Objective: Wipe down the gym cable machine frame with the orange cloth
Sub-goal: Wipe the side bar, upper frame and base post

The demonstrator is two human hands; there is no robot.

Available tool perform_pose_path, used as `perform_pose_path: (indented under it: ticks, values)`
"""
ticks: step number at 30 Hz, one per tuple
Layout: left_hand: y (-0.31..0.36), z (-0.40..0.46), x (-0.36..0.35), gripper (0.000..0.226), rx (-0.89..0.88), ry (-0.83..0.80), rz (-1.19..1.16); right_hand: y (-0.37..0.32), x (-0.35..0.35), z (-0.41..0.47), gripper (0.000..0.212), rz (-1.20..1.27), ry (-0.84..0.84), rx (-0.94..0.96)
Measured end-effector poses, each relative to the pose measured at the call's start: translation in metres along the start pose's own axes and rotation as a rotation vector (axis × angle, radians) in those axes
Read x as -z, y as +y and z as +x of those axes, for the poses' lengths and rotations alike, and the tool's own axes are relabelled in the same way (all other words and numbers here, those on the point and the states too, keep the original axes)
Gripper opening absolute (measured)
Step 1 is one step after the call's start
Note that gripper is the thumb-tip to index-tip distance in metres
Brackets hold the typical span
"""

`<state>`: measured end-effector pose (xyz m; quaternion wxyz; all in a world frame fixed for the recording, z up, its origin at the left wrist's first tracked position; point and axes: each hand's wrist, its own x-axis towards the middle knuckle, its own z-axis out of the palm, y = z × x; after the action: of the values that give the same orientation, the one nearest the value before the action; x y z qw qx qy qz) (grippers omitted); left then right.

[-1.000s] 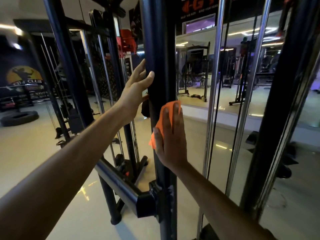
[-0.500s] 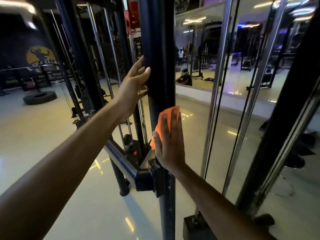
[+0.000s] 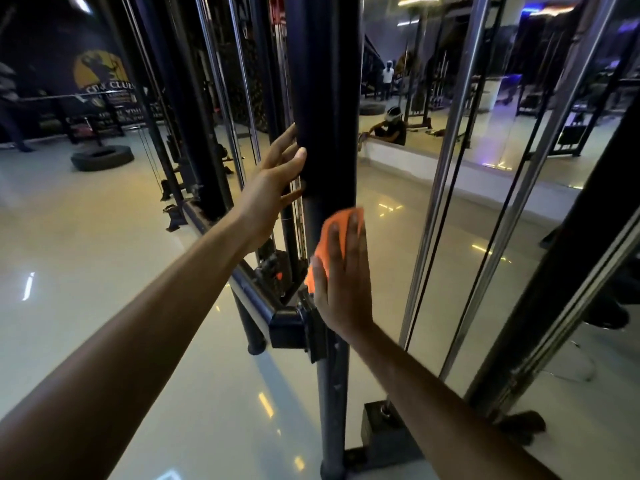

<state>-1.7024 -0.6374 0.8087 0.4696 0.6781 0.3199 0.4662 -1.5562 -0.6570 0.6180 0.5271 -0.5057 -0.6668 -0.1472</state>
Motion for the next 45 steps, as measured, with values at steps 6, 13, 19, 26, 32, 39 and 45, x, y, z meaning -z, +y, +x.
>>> perform_pose_path:
  ticks: [6, 13, 19, 26, 32, 39, 45]
  values:
    - [-0.006, -0.002, -0.005, 0.057, 0.032, -0.010, -0.018, -0.023, 0.011, 0.042, 0.067, 0.091, 0.074, -0.056]
    - [-0.021, 0.001, 0.005, 0.064, 0.037, -0.067, -0.036, -0.026, 0.002, 0.065, 0.077, 0.030, 0.183, -0.049]
    - [-0.056, -0.009, -0.001, 0.059, 0.056, -0.076, -0.062, 0.000, -0.032, -0.061, 0.072, -0.092, -0.033, -0.140]
    - [-0.075, -0.012, -0.001, 0.061, 0.086, -0.091, -0.089, -0.028, -0.008, 0.045, 0.070, 0.088, 0.164, -0.148]
    - [-0.092, -0.018, -0.006, 0.054, 0.070, -0.069, -0.092, -0.006, -0.024, -0.027, 0.074, -0.041, 0.051, -0.125]
    - [-0.123, -0.050, -0.014, 0.062, 0.094, -0.071, -0.008, 0.011, -0.027, -0.120, 0.072, 0.001, -0.209, -0.183]
    - [-0.130, -0.062, -0.022, 0.062, 0.137, -0.008, 0.010, 0.005, -0.012, -0.038, 0.068, 0.059, -0.057, -0.128]
